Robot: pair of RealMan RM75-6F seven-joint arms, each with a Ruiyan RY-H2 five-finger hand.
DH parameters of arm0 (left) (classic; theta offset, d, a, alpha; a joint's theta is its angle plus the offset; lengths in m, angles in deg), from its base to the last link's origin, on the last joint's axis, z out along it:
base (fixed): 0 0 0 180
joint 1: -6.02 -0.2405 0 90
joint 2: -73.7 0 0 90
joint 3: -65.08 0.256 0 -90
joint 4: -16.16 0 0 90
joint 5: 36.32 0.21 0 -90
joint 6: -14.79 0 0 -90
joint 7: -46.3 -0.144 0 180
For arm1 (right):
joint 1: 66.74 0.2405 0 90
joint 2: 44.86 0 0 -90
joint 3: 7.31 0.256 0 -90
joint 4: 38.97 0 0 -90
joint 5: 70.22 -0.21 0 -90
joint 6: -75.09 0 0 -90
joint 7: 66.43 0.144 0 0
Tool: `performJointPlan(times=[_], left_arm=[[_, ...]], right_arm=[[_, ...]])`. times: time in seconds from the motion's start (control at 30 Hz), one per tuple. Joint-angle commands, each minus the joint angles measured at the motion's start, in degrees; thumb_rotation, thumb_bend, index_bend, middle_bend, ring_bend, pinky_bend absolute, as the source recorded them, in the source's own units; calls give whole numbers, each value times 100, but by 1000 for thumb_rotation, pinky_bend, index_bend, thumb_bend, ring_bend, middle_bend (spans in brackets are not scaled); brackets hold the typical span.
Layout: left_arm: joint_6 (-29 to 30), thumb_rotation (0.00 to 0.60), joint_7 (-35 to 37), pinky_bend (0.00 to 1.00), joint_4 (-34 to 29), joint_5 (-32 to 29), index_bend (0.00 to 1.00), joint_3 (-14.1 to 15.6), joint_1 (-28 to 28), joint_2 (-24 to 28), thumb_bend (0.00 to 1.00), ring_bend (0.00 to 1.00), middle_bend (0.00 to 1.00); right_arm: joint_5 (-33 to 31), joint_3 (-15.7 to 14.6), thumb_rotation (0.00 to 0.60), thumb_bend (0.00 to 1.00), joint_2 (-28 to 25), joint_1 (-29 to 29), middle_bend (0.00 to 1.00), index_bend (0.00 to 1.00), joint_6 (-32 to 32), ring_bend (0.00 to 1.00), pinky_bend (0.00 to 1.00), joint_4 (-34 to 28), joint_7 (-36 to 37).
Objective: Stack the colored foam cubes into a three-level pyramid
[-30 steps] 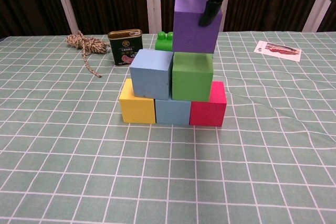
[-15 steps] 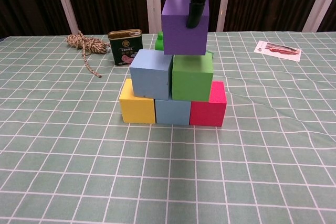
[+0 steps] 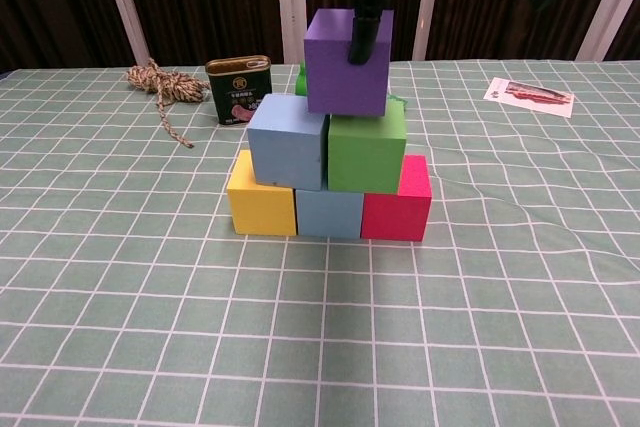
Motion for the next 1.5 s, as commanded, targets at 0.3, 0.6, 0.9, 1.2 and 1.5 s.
performJointPlan(times=[0.3, 0.6, 0.9, 1.2, 1.5], left_arm=[[-11, 600, 24, 30, 9, -33, 62, -8, 11, 8, 65, 12, 107], [-13, 600, 59, 29, 9, -51, 62, -11, 12, 33, 65, 12, 107], [-71, 600, 48, 28, 21, -98, 62, 7, 35, 28, 65, 12, 107], [-72, 600, 37, 24, 24, -125, 62, 3, 44, 25, 65, 12, 107], [-40, 600, 48, 24, 17, -102, 62, 1, 38, 34, 65, 12, 107]], right_arm=[[-153, 277, 600, 251, 79, -14, 494, 0, 8, 269, 0, 18, -8], [-19, 291, 600, 251, 236, -114, 494, 0, -15, 269, 0, 53, 91], [62, 383, 600, 251, 348, -173, 494, 0, -92, 271, 0, 146, 164], [129, 485, 600, 251, 411, -270, 494, 0, -109, 271, 0, 175, 258], [292, 486, 600, 251, 435, -366, 494, 0, -48, 271, 0, 152, 259]])
